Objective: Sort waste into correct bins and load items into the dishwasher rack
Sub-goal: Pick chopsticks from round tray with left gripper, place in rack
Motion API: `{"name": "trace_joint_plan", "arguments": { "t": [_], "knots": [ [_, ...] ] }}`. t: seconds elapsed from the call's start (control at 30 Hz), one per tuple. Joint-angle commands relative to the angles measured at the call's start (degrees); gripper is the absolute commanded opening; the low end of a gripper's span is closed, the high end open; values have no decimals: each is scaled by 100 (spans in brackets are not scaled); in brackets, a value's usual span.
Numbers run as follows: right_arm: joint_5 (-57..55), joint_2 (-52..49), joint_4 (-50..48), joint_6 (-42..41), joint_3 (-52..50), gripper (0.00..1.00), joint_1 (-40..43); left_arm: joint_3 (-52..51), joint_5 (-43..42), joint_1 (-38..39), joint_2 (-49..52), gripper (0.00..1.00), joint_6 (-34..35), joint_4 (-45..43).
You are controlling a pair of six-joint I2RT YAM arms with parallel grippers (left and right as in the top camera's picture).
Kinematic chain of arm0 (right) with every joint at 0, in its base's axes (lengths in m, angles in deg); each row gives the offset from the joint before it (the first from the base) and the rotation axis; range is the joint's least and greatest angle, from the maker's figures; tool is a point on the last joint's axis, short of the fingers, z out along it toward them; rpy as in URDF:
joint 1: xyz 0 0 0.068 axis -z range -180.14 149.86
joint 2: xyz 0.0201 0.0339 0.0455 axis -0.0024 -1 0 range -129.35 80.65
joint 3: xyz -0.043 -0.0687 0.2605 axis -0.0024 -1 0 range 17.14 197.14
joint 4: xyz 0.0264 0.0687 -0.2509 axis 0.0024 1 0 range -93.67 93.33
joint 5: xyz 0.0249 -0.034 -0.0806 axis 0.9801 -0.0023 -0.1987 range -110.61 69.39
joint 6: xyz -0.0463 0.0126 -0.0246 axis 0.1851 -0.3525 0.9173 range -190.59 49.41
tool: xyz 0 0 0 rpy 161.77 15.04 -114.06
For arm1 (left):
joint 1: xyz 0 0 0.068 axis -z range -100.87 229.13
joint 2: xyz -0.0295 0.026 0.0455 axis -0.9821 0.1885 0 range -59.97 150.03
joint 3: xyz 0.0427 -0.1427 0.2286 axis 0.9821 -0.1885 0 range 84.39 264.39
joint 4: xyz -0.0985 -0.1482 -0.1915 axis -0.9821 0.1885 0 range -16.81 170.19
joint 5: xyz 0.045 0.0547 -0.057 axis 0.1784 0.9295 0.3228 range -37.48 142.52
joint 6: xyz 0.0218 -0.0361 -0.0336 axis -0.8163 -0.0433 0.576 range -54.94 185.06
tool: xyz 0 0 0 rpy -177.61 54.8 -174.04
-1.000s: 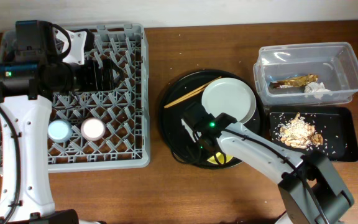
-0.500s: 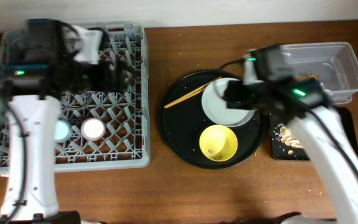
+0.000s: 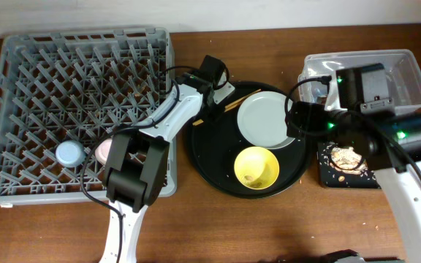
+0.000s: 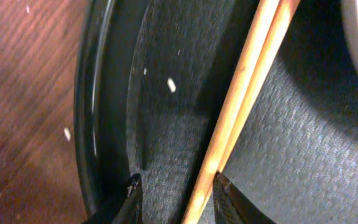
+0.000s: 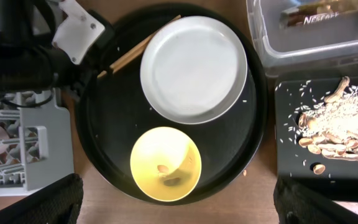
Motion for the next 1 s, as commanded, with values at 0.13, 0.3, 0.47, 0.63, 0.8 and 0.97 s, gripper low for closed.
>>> {"name": "trace_joint_plan", "arguments": {
  "t": [0.13,0.3,0.47,0.63,0.8,0.97],
  "knots": [
    [-52,-203,149,-35,13,98,31,221,-509,138,-190,35,-120,269],
    [-52,-203,153,-37,13,98,31,232,-474,131,-85,35,-192,-566],
    [-52,-203,155,-37,13,98,31,227,-498,142,352,30,-190,-400],
    [-50,-203,155,-37,13,98,31,227,-496,232,352,22,-188,-186],
    [-52,-203,195,-37,13,98,31,710,-474,282,240,27,-188,149],
    [-52,-203,192,-37,13,99,31,756,-175,284,245,27,-190,-122]
  ]
}}
